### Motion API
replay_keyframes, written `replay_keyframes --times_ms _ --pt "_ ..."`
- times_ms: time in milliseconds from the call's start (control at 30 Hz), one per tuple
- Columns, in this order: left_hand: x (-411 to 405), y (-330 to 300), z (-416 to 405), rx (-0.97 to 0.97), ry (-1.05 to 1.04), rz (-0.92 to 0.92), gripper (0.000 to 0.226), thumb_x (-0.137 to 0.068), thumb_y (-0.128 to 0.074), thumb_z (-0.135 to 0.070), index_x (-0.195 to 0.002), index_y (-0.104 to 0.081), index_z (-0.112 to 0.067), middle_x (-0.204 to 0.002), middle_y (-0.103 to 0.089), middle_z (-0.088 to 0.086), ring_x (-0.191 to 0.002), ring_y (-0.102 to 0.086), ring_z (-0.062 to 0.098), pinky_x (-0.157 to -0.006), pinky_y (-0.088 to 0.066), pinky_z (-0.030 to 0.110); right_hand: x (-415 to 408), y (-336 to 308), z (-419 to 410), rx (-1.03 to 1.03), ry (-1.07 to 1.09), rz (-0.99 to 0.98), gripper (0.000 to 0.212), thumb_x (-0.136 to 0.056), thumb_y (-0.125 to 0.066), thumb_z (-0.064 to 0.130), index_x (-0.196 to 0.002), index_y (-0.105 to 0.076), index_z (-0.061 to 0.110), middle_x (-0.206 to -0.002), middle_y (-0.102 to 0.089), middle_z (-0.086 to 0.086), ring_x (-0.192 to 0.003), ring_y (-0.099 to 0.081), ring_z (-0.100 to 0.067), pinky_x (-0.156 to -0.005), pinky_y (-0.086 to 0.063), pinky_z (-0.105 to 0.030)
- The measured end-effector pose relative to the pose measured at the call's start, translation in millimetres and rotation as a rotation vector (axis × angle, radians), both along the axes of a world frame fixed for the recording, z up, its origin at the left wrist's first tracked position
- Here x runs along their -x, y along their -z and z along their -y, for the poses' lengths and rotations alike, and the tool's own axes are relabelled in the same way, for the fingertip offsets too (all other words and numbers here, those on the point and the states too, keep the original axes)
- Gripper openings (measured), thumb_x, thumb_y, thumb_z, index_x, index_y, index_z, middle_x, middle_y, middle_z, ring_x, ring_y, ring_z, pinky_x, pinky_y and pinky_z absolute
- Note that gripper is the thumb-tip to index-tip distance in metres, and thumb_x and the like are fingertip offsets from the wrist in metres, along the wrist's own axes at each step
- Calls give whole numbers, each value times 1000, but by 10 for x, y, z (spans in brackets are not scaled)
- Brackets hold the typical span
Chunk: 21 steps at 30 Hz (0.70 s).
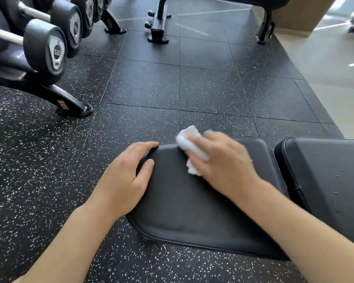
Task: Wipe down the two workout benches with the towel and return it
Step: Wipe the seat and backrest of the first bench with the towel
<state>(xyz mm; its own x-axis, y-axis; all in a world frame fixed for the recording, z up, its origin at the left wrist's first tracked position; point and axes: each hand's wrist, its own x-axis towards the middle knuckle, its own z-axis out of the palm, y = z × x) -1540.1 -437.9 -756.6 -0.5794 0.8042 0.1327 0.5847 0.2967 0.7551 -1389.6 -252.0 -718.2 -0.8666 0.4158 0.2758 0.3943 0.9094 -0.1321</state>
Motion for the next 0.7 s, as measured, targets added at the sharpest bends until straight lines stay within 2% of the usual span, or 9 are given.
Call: replay_keyframes --times_ms 67,133,200,300,367,433,567,633,700 --pt "-6 -3 12 10 0 -13 44 -98 -50 -35 -141 -56 -32 -135 -56 -27 -129 -51 -4 -109 -39 23 -7 -6 -227 69 146 -18 26 -100 -60 44 -111 -69 22 -90 -57 1 -94 -61 -29 -75 -43 -39" --pt "-8 -7 12 13 4 -20 44 -97 -51 -36 -141 -56 -32 -135 -56 -26 -129 -51 -3 -110 -39 24 4 -1 -234 65 175 -25 24 -100 -59 42 -109 -68 22 -89 -56 1 -93 -61 -28 -73 -41 -38" --pt "-7 -13 6 9 7 -16 44 -97 -51 -34 -141 -57 -30 -135 -57 -24 -129 -51 -2 -111 -39 24 0 -3 -65 19 86 -38 24 -100 -60 39 -113 -69 21 -92 -60 -1 -92 -61 -30 -74 -40 -38" --pt "0 -17 2 8 13 -1 45 -97 -50 -30 -141 -58 -29 -135 -59 -22 -128 -53 0 -110 -41 27 -42 71 384 -69 -147 36 43 -102 -47 41 -137 -60 18 -104 -62 -2 -91 -58 -29 -76 -49 -43" --pt "8 -15 9 13 17 13 45 -96 -49 -30 -141 -56 -32 -134 -59 -24 -128 -53 2 -108 -43 29 -143 132 575 -14 -248 -6 40 -101 -50 41 -129 -65 16 -88 -56 -1 -78 -51 -25 -65 -47 -43" --pt "12 -11 9 18 20 9 45 -97 -48 -31 -141 -55 -35 -135 -58 -25 -129 -53 2 -107 -43 31 -234 158 521 -8 -293 -71 35 -102 -54 39 -121 -70 16 -81 -52 0 -71 -47 -23 -60 -45 -41" --pt "4 -20 -12 22 21 -29 44 -97 -49 -33 -140 -55 -34 -134 -57 -25 -128 -53 2 -110 -42 32 -319 62 -73 -121 -72 -126 35 -96 -66 33 -127 -65 19 -90 -54 1 -76 -60 -28 -66 -51 -39" --pt "-2 -24 -24 32 35 -51 44 -97 -50 -34 -140 -55 -34 -134 -56 -25 -127 -52 2 -110 -41 31 -353 35 -223 -25 74 -83 36 -97 -66 36 -130 -67 22 -90 -57 1 -84 -63 -28 -73 -46 -38" --pt "-3 -25 -26 31 42 -53 43 -96 -50 -35 -140 -55 -34 -134 -55 -26 -127 -52 1 -109 -40 28 -353 11 -73 -7 58 -100 37 -95 -69 34 -129 -67 20 -93 -57 0 -85 -62 -30 -73 -49 -41"
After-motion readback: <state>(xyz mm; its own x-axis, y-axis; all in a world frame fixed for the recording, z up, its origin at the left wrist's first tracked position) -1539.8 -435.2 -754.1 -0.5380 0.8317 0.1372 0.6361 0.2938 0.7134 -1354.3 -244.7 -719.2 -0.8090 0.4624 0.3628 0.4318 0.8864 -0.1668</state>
